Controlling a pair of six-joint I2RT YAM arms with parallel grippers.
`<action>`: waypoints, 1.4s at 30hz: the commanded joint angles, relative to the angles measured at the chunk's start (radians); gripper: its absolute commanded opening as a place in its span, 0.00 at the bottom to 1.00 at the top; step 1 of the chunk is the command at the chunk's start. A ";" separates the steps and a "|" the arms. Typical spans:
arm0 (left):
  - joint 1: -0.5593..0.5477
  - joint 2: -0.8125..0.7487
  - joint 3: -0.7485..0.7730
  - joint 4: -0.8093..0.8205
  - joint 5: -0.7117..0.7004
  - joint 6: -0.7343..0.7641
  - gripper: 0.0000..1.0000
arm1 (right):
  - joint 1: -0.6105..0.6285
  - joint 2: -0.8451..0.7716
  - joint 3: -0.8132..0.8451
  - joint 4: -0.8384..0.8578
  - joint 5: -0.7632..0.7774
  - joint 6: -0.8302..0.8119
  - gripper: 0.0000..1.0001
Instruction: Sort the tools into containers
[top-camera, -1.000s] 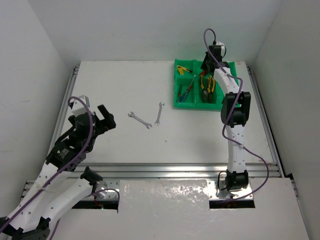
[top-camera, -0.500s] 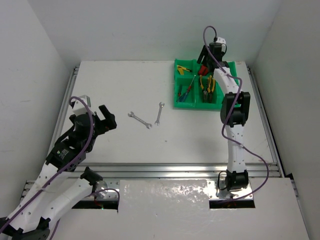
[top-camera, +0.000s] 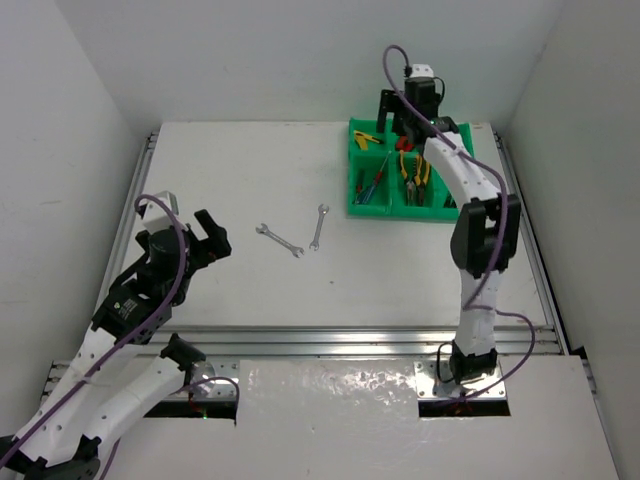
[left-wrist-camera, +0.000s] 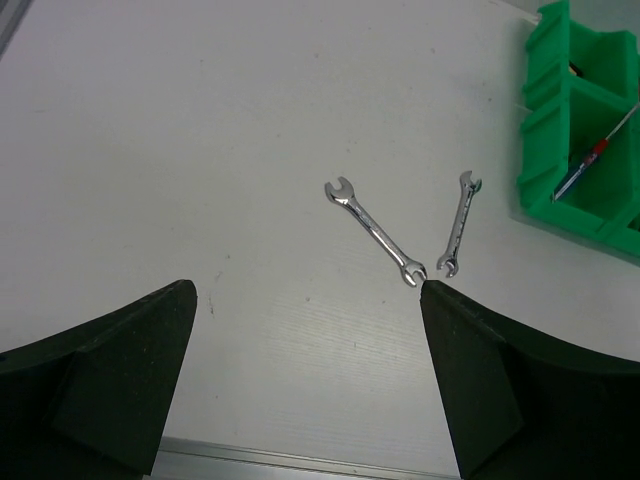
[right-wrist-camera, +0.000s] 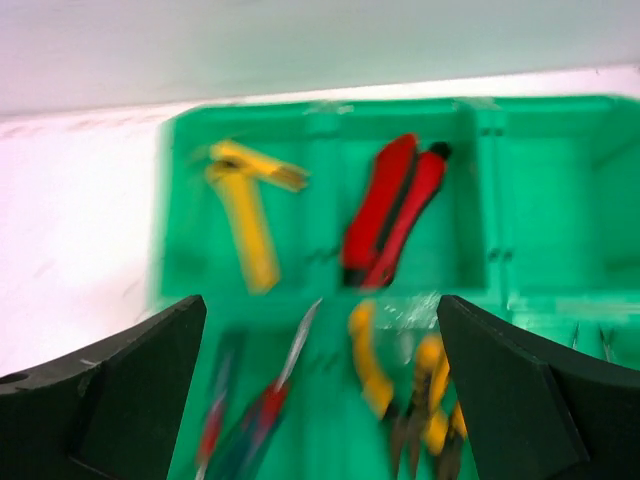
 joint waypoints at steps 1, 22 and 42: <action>0.017 -0.019 0.009 0.008 -0.047 -0.025 0.93 | 0.132 -0.234 -0.103 -0.036 0.096 -0.102 0.99; 0.038 -0.054 -0.003 0.027 -0.022 -0.019 0.93 | 0.487 -0.252 -0.460 -0.183 0.079 0.295 0.86; 0.032 -0.111 -0.018 0.055 0.035 0.010 0.94 | 0.501 0.140 -0.229 -0.351 0.067 0.377 0.24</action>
